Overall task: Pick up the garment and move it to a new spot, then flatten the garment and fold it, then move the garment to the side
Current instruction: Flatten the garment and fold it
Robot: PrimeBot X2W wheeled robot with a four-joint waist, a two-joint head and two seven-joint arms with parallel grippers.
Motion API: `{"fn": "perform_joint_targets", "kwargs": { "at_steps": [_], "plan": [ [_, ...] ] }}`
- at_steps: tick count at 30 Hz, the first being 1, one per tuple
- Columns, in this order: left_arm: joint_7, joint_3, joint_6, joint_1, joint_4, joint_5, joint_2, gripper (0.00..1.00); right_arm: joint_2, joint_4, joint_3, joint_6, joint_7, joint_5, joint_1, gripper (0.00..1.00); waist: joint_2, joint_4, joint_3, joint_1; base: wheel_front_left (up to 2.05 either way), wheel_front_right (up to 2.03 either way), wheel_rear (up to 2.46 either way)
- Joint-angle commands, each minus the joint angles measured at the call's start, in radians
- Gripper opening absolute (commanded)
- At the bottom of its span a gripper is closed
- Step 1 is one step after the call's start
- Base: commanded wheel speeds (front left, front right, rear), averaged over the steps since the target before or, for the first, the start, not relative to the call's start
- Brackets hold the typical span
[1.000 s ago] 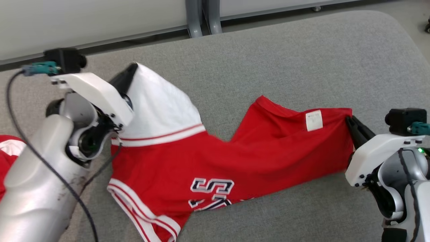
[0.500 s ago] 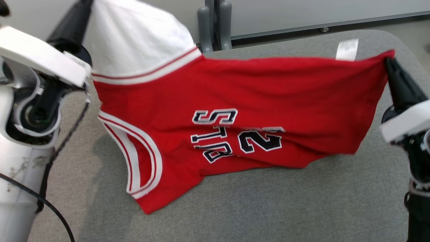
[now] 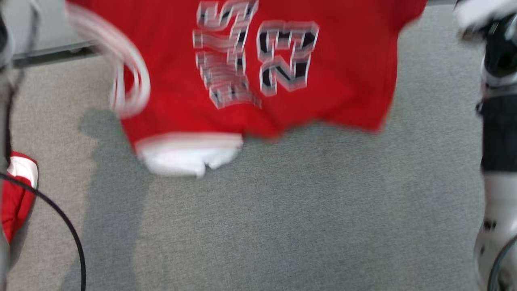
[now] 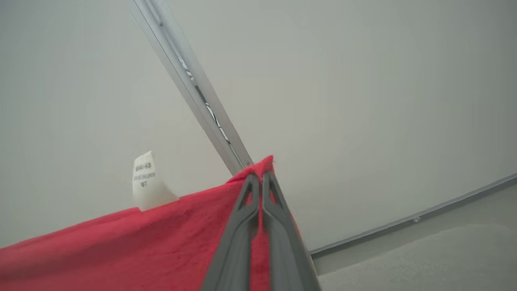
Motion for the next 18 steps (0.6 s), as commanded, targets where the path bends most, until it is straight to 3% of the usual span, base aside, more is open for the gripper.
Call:
{"fn": "perform_joint_targets", "kwargs": {
  "at_steps": [1, 8, 13, 18],
  "plan": [
    [-0.019, 0.011, -0.007, -0.029, 0.006, 0.010, 0.000, 0.00, -0.007, 0.016, -0.002, 0.001, -0.027, 0.005, -0.025, 0.00, 0.0000, 0.006, 0.006, 0.0000, 0.00, 0.00, 0.00],
    [-0.145, 0.043, -0.085, -0.224, 0.058, 0.085, -0.040, 0.00, -0.007, 0.186, 0.018, 0.001, -0.399, -0.004, -0.289, 0.00, 0.0000, 0.025, -0.004, 0.0000, 0.00, 0.00, 0.00],
    [-0.152, 0.054, -0.114, -0.160, 0.034, 0.124, -0.089, 0.00, -0.009, 0.271, 0.082, 0.001, -0.428, -0.033, -0.276, 0.00, 0.0000, 0.049, -0.013, 0.0000, 0.00, 0.00, 0.00],
    [-0.152, 0.031, -0.121, 0.080, 0.073, 0.202, -0.124, 0.00, -0.035, 0.398, 0.153, 0.001, -0.388, -0.045, -0.154, 0.00, 0.0000, 0.059, -0.014, 0.0000, 0.00, 0.00, 0.00]
  ]
}}
